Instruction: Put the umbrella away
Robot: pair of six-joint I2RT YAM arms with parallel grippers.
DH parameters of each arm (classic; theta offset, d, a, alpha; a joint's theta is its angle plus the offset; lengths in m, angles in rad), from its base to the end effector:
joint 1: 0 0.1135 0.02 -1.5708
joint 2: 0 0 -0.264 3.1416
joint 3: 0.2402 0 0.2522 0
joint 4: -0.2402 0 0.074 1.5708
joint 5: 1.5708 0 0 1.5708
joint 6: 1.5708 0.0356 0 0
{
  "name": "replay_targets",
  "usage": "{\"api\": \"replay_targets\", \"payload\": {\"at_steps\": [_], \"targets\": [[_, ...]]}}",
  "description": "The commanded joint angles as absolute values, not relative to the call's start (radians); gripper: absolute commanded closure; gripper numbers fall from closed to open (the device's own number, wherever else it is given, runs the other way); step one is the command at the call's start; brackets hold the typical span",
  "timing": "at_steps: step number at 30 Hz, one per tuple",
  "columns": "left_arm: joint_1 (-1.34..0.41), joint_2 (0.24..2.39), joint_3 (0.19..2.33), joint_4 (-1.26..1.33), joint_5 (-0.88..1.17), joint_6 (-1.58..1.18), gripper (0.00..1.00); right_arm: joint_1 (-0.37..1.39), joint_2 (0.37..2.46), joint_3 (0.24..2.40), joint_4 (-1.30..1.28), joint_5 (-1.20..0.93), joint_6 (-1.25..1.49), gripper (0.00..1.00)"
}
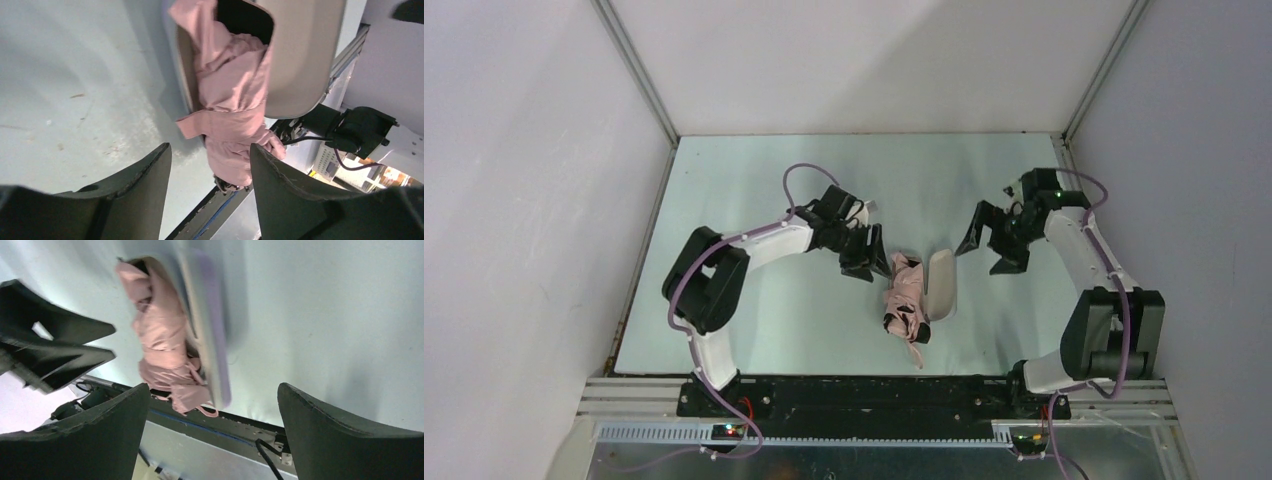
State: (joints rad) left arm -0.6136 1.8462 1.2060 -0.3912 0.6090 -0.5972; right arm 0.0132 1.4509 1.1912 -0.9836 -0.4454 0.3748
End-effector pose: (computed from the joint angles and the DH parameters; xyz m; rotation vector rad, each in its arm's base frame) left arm 0.2966 -0.2338 0.1808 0.2671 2.8075 -1.1680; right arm 0.2745 0.0190 0.2702 0.4035 2.7945 0.7168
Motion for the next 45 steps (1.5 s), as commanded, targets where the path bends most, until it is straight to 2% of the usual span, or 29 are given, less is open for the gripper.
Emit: {"api": "replay_targets", "payload": {"at_steps": [1,9,11,13,14,15,17,18,19,22,24,25,27,29,30,32,36,41,43,45], "targets": [[-0.668,1.818,1.239,-0.36,0.645,-0.627,0.37,-0.025,1.48,1.076,-0.893,-0.527,0.315,0.01],[-0.746,1.951,1.391,-0.472,0.558,-0.641,0.35,0.061,1.528,0.933,-0.686,-0.643,0.394,0.04],[-0.752,1.973,1.413,-0.485,0.546,-0.648,0.34,0.096,1.534,0.91,-0.64,-0.651,0.424,0.06],[-0.761,1.993,1.436,-0.504,0.53,-0.643,0.33,0.135,1.539,0.895,-0.604,-0.65,0.447,0.12],[-0.765,2.001,1.448,-0.522,0.506,-0.64,0.33,0.158,1.54,0.892,-0.592,-0.643,0.46,0.22],[-0.767,2.02,1.469,-0.554,0.48,-0.634,0.33,0.169,1.538,0.884,-0.585,-0.639,0.467,0.28],[-0.77,2.044,1.485,-0.579,0.454,-0.636,0.34,0.195,1.527,0.87,-0.569,-0.627,0.493,0.49],[-0.771,2.057,1.487,-0.586,0.444,-0.638,0.34,0.208,1.52,0.864,-0.566,-0.613,0.498,0.54],[-0.771,2.062,1.488,-0.595,0.429,-0.643,0.35,0.22,1.506,0.86,-0.565,-0.601,0.505,0.64],[-0.773,2.083,1.486,-0.602,0.411,-0.653,0.37,0.235,1.473,0.843,-0.575,-0.574,0.518,0.78],[-0.774,2.091,1.482,-0.592,0.414,-0.665,0.43,0.242,1.438,0.832,-0.576,-0.563,0.526,0.86],[-0.774,2.095,1.482,-0.588,0.422,-0.671,0.5,0.248,1.431,0.828,-0.575,-0.557,0.529,0.88],[-0.775,2.107,1.482,-0.574,0.446,-0.692,0.6,0.259,1.413,0.82,-0.577,-0.55,0.528,0.9],[-0.774,2.114,1.482,-0.555,0.474,-0.717,0.75,0.264,1.404,0.819,-0.597,-0.524,0.521,0.91],[-0.771,2.111,1.48,-0.541,0.482,-0.734,0.87,0.264,1.401,0.825,-0.611,-0.509,0.518,0.91],[-0.763,2.09,1.469,-0.523,0.477,-0.76,0.98,0.264,1.413,0.849,-0.686,-0.432,0.491,0.91],[-0.731,2.016,1.397,-0.409,0.49,-0.859,1.0,0.281,1.434,0.898,-0.806,-0.296,0.457,0.88],[-0.722,1.98,1.359,-0.292,0.497,-0.943,1.0,0.299,1.425,0.906,-0.814,-0.309,0.464,0.86],[-0.727,2.002,1.367,-0.291,0.505,-0.946,1.0,0.303,1.421,0.906,-0.801,-0.338,0.469,0.79],[-0.734,2.02,1.359,-0.271,0.512,-0.952,1.0,0.303,1.414,0.908,-0.788,-0.379,0.469,0.68]]}}
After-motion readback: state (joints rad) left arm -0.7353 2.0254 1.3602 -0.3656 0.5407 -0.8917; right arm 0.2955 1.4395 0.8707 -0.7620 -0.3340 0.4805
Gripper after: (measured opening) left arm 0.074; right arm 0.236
